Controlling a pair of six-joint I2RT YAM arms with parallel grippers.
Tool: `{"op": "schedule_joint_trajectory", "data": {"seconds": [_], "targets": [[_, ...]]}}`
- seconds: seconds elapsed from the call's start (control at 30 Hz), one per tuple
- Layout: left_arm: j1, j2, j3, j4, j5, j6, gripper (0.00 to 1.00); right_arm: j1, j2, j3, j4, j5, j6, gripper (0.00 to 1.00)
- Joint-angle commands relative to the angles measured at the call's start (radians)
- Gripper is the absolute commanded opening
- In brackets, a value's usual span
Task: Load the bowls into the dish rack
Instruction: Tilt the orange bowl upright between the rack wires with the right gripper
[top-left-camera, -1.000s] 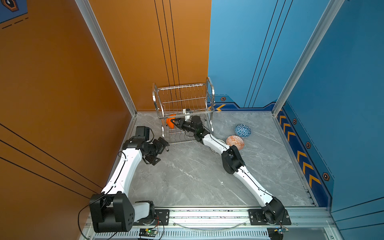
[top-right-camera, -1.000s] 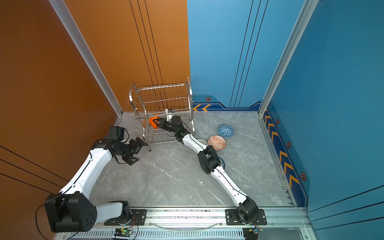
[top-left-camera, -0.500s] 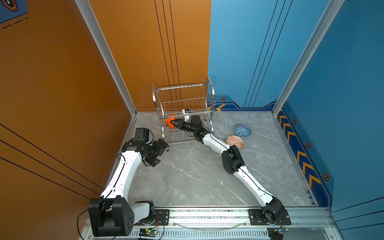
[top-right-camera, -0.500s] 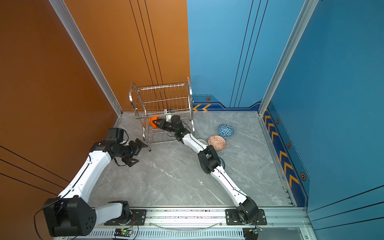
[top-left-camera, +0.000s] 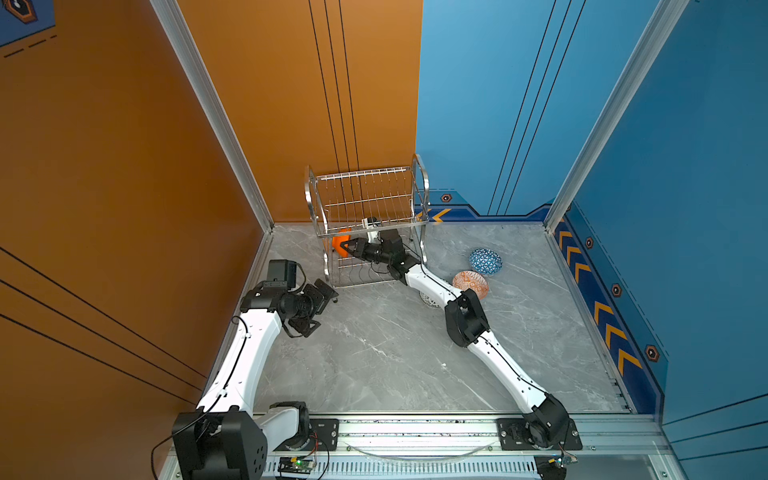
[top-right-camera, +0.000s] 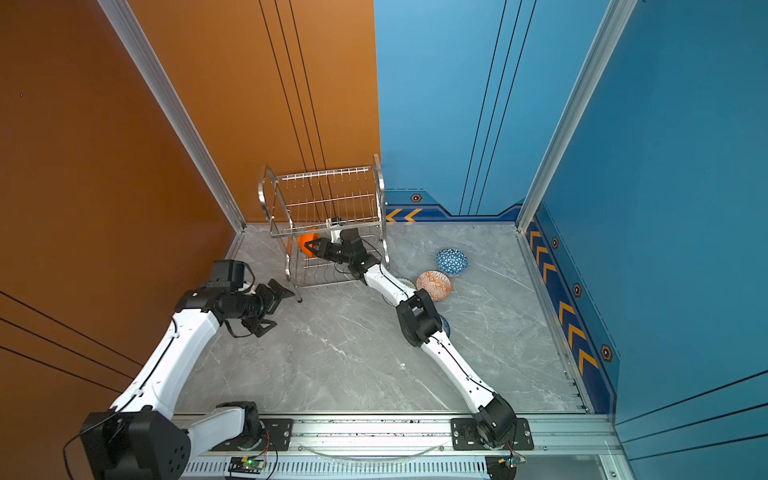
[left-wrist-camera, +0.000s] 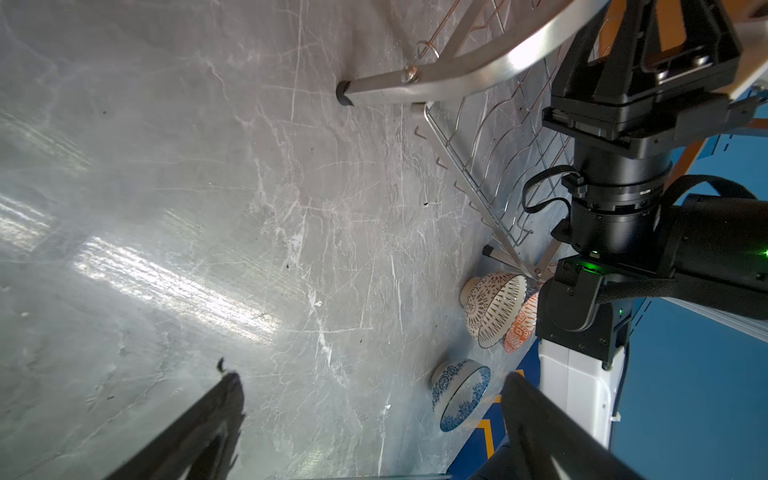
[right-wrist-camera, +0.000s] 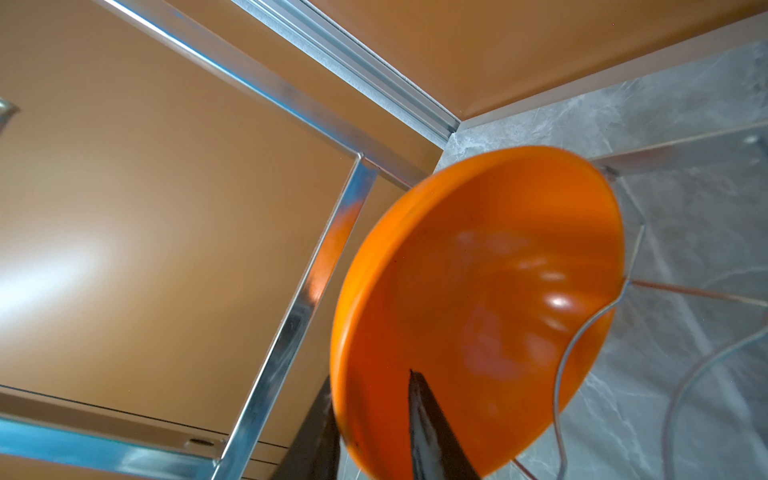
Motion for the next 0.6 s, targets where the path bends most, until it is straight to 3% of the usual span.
{"op": "schedule_joint_trajectory", "data": {"seconds": [0.0, 0.57], "targets": [[0.013, -0.018, -0.019, -0.024, -0.003, -0.003, 0.98, -0.001, -0.036, -0.007, -0.099, 0.019, -0.035, 0.31], [0.024, -0.028, -0.021, -0.024, 0.020, 0.010, 0.98, -0.001, -0.100, -0.034, -0.157, 0.024, -0.094, 0.35]]}}
